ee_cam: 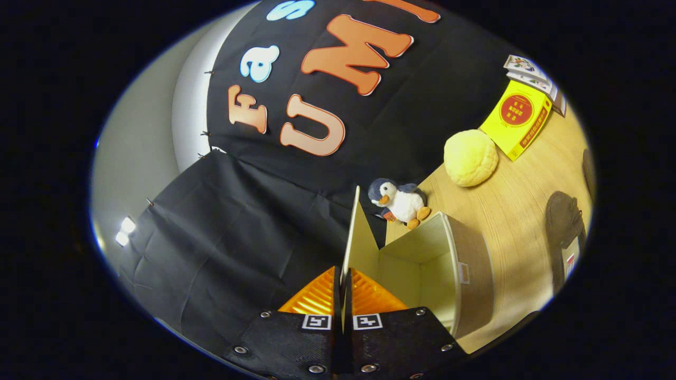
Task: Open the storage box then place both shoes into the box .Put the left shoe in first, then the right shoe, with the right side of both shoes facing outward in a uniform manner.
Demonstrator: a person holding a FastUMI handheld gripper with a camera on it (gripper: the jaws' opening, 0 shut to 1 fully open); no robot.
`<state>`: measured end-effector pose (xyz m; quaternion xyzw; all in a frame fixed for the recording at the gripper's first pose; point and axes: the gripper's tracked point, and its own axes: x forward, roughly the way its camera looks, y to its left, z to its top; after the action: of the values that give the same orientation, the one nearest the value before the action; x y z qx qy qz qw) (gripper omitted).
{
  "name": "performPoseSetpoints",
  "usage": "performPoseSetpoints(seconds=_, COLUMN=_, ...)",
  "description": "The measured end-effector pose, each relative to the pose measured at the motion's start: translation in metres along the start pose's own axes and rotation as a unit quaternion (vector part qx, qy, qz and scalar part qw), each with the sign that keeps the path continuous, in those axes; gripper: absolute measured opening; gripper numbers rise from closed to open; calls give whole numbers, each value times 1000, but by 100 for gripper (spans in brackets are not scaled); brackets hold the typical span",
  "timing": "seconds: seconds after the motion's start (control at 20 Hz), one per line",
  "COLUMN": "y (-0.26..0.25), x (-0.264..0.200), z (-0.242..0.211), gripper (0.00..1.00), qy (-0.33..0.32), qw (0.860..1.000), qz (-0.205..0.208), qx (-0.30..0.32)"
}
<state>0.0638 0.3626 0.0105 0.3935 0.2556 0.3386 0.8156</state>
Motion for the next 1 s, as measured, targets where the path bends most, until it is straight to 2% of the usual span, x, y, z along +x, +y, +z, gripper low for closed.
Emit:
performPoseSetpoints(seconds=0.35, y=78, x=56, z=-49, gripper=1, qy=15, qw=998, qz=-11, qx=-60)
performPoseSetpoints(seconds=0.55, y=109, x=100, z=-92, gripper=2, qy=41, qw=995, qz=-12, qx=-87)
performPoseSetpoints(seconds=0.8, y=108, x=146, z=-155, gripper=2, qy=90, qw=991, qz=-33, qx=-96)
performPoseSetpoints(seconds=1.0, y=107, x=178, z=-184, gripper=3, qy=111, qw=985, qz=-57, qx=-117)
